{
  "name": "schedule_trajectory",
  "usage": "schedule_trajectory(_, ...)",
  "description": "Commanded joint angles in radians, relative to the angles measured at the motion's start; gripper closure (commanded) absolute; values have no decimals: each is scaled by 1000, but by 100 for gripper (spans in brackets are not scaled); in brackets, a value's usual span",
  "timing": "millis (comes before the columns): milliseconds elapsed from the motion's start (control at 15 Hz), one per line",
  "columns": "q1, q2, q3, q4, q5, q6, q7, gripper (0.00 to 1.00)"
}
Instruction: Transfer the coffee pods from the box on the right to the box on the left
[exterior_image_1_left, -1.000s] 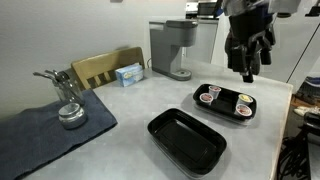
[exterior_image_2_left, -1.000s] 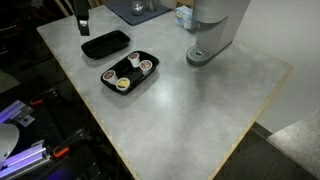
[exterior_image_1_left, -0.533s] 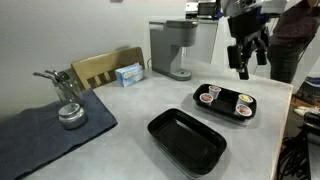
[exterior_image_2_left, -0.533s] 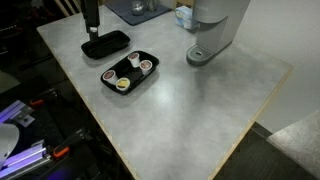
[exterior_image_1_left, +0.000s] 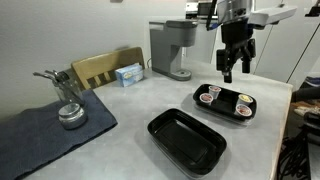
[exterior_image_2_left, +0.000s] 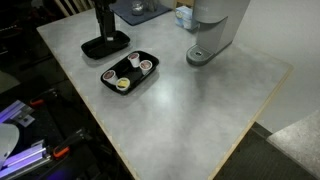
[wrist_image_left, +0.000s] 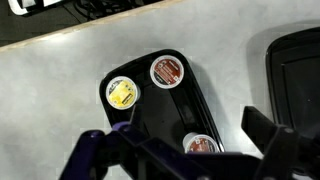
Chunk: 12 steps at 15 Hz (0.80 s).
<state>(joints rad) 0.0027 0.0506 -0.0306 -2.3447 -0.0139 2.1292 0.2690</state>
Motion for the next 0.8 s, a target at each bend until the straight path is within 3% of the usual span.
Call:
schedule_trajectory(0,-4,20,2,1,10,20,8,0)
schedule_trajectory(333,-2,30,3,4,13,27,10,0)
schedule_trajectory(733,-7,174,-5,52,10,32,-20,0)
